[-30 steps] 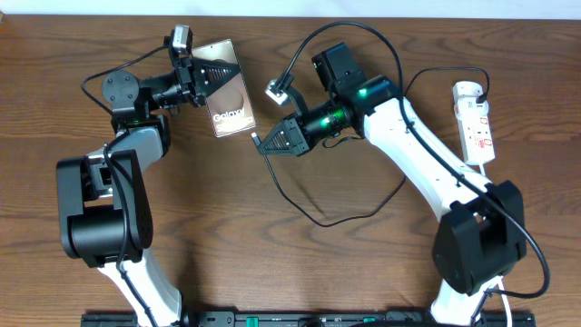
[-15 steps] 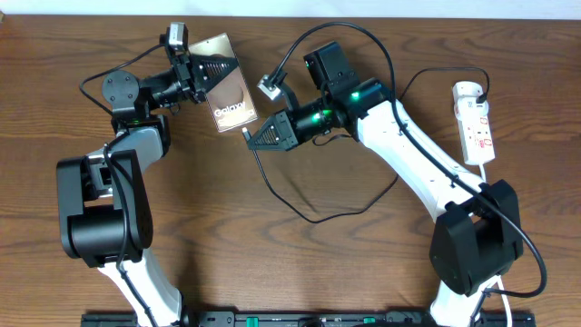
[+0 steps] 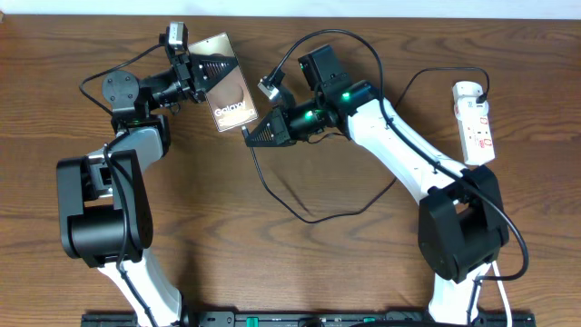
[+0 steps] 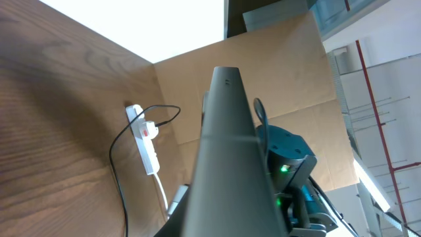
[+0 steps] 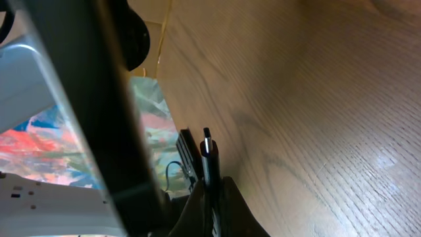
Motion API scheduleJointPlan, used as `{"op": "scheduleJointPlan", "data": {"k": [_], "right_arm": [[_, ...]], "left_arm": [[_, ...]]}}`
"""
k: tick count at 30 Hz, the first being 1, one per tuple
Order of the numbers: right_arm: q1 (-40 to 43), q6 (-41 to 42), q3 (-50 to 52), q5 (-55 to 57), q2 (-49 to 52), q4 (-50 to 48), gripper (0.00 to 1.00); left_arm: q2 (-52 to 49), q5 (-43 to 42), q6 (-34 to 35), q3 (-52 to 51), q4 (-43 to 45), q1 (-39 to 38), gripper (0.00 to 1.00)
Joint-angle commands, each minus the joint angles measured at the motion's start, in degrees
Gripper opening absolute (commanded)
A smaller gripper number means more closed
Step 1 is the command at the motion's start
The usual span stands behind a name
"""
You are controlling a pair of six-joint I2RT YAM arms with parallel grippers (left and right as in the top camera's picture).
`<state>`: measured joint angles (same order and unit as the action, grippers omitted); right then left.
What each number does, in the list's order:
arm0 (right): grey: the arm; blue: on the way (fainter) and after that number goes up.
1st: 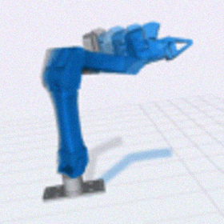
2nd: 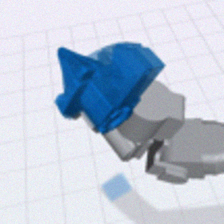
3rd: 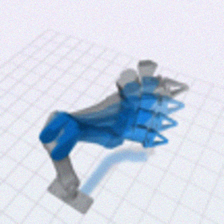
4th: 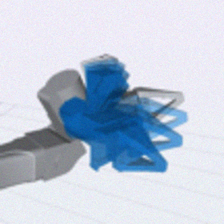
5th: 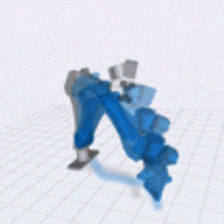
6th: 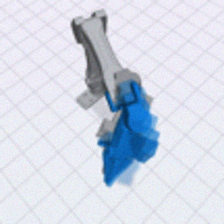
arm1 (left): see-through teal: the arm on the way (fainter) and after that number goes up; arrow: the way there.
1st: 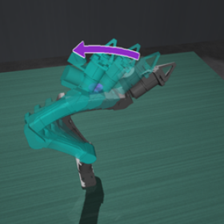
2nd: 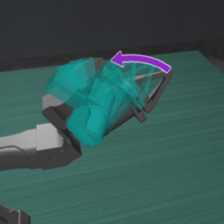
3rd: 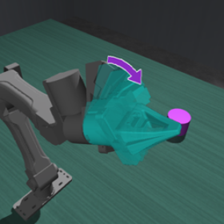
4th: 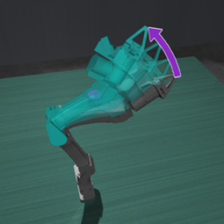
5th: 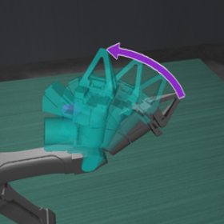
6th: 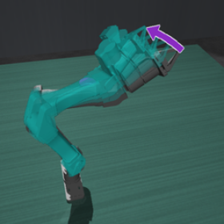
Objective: Plug charger to phone and switch on socket
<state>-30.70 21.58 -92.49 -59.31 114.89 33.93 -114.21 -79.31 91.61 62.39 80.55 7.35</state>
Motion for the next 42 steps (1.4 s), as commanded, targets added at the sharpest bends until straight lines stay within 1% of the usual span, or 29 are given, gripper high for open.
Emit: {"op": "scheduleJointPlan", "data": {"k": [1,4,6,16,24,42], "right_arm": [[-0.70,0.90,0.07,-2.95,0.26,-1.29,0.01],[-0.76,0.90,0.07,-6.10,0.26,-3.56,0.01],[-0.66,0.85,0.07,-6.27,0.26,-3.69,0.01],[0.07,-3.91,0.07,-10.67,0.26,-0.66,0.01],[1.03,-5.60,0.07,-13.33,0.26,-0.22,0.01],[1.84,-5.97,0.07,-11.04,0.31,0.13,0.01]], "left_arm": [[1.11,0.96,-0.50,0.50,0.59,-0.04,0.07],[1.11,0.96,-0.50,0.50,0.59,-0.02,0.07],[1.11,0.96,-0.50,0.50,0.59,-0.02,0.07],[1.11,0.98,-0.46,0.50,0.59,0.02,0.07],[1.11,0.98,-0.44,0.50,0.57,0.04,0.07],[1.11,0.96,0.68,0.50,0.57,0.00,0.07]]}}
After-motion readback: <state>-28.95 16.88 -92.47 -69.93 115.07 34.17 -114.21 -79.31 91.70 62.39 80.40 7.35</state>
